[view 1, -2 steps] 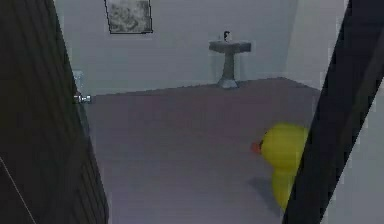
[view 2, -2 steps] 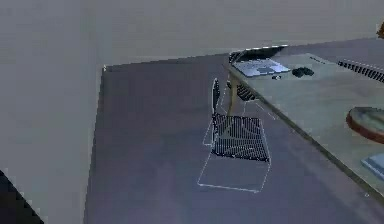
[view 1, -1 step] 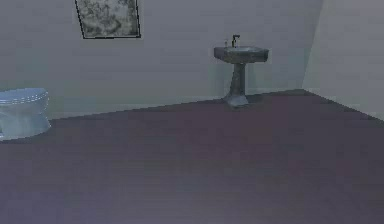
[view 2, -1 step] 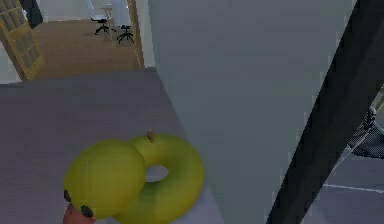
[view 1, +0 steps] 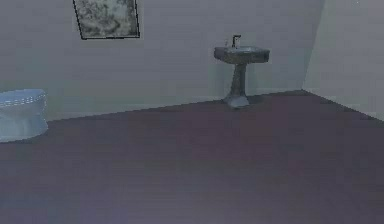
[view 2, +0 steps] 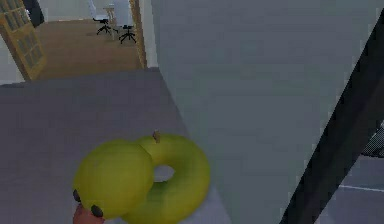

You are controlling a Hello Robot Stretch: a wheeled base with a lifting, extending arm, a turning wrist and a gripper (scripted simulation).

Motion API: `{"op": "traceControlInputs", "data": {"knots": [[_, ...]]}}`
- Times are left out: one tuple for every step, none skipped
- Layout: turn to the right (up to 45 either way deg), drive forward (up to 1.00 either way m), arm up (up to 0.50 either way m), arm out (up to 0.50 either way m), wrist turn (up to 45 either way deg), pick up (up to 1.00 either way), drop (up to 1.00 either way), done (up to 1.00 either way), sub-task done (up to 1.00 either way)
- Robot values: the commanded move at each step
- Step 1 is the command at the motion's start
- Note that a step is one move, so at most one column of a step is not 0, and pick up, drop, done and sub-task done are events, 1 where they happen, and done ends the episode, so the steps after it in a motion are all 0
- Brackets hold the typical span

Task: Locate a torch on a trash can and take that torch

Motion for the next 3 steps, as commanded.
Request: {"op": "traceControlInputs", "data": {"knots": [[-15.0, 0.00, 0.00, 0.00, 0.0, 0.00, 0.00, 0.00, 0.00], [0.0, 0.45, 0.00, 0.00, 0.0, 0.00, 0.00, 0.00, 0.00], [-45.0, 0.00, 0.00, 0.00, 0.0, 0.00, 0.00, 0.00, 0.00]]}}
